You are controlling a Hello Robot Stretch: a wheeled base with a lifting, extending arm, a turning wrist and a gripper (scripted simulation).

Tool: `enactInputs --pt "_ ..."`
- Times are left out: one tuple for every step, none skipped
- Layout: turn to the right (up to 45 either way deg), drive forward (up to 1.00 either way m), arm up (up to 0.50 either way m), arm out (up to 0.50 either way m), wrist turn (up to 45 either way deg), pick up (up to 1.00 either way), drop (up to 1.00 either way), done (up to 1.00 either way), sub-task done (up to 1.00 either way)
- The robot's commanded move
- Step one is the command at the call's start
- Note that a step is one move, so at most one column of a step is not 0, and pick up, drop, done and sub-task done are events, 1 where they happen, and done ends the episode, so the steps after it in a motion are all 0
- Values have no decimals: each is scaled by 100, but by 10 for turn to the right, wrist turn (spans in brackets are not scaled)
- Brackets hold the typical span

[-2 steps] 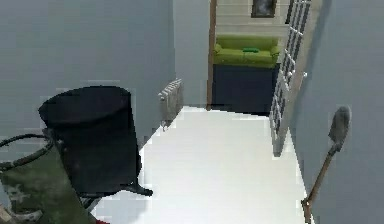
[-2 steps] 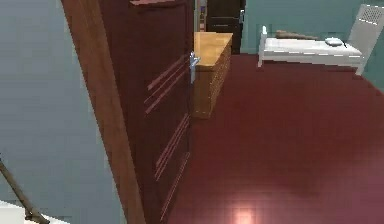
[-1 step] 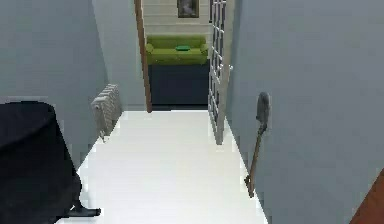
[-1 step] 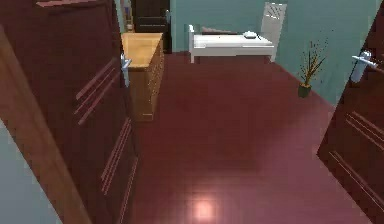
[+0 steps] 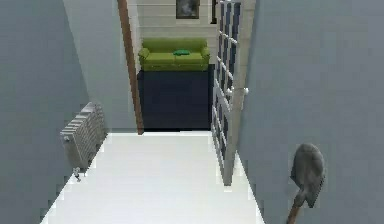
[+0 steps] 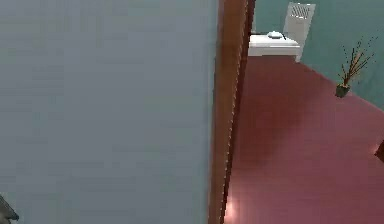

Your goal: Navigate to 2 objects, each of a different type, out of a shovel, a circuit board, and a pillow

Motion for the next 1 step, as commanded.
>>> enactInputs --pt "360 0 0 0 0 0 0 0 0"
